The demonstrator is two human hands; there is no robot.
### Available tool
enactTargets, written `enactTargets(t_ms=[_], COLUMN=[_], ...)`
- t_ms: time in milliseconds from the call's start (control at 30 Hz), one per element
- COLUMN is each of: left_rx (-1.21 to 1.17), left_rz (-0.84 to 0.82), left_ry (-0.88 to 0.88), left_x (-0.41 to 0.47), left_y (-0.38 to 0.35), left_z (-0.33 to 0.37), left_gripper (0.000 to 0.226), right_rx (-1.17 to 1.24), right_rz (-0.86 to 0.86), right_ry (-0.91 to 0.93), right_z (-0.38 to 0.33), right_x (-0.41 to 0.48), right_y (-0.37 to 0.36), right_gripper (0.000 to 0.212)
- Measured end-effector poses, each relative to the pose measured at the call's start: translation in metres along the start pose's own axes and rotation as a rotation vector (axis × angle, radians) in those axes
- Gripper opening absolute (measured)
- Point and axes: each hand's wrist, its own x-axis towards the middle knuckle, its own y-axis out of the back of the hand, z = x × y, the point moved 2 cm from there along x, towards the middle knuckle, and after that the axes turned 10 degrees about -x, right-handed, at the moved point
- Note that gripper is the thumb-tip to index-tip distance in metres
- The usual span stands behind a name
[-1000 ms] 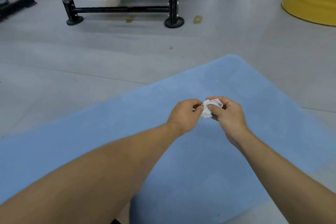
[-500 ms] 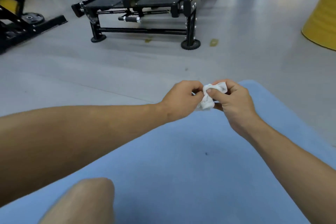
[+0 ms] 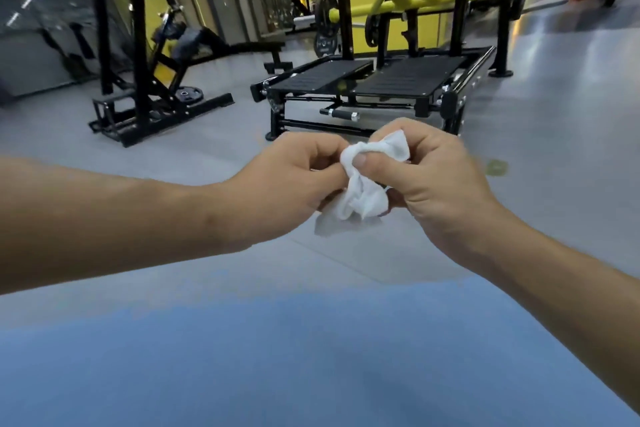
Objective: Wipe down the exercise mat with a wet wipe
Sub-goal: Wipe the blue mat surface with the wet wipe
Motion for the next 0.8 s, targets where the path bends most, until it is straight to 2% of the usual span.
enactTargets(t_ms=[167, 267, 333, 433, 567, 633, 733, 800], left_rx=[-0.042, -0.065, -0.074, -0.094, -0.159, -0.164, -0.109, -0.031], left_rz=[0.122, 0.185, 0.231, 0.359, 0.573, 0.643, 0.601, 0.596], left_ry=[-0.006, 0.019, 0.056, 0.114, 0.204, 0.232, 0.301, 0.381], left_x=[-0.027, -0.044, -0.056, -0.078, -0.12, -0.145, -0.178, -0.2], left_y=[0.069, 0.103, 0.124, 0.153, 0.179, 0.188, 0.193, 0.194], left_z=[0.026, 0.038, 0.045, 0.055, 0.07, 0.081, 0.111, 0.14], left_gripper=[0.017, 0.017, 0.019, 0.02, 0.02, 0.028, 0.06, 0.063], right_rx=[0.029, 0.104, 0.16, 0.211, 0.237, 0.258, 0.323, 0.332], right_rz=[-0.144, -0.227, -0.264, -0.306, -0.379, -0.437, -0.552, -0.651], right_ry=[0.085, 0.108, 0.101, 0.078, 0.058, 0.037, 0.036, 0.065], right_z=[-0.038, -0.051, -0.058, -0.07, -0.089, -0.096, -0.109, -0.127], right_x=[0.043, 0.064, 0.076, 0.09, 0.092, 0.087, 0.078, 0.07], right_y=[-0.058, -0.092, -0.117, -0.156, -0.202, -0.225, -0.259, -0.279], right_gripper=[0.035, 0.032, 0.021, 0.019, 0.033, 0.038, 0.033, 0.031])
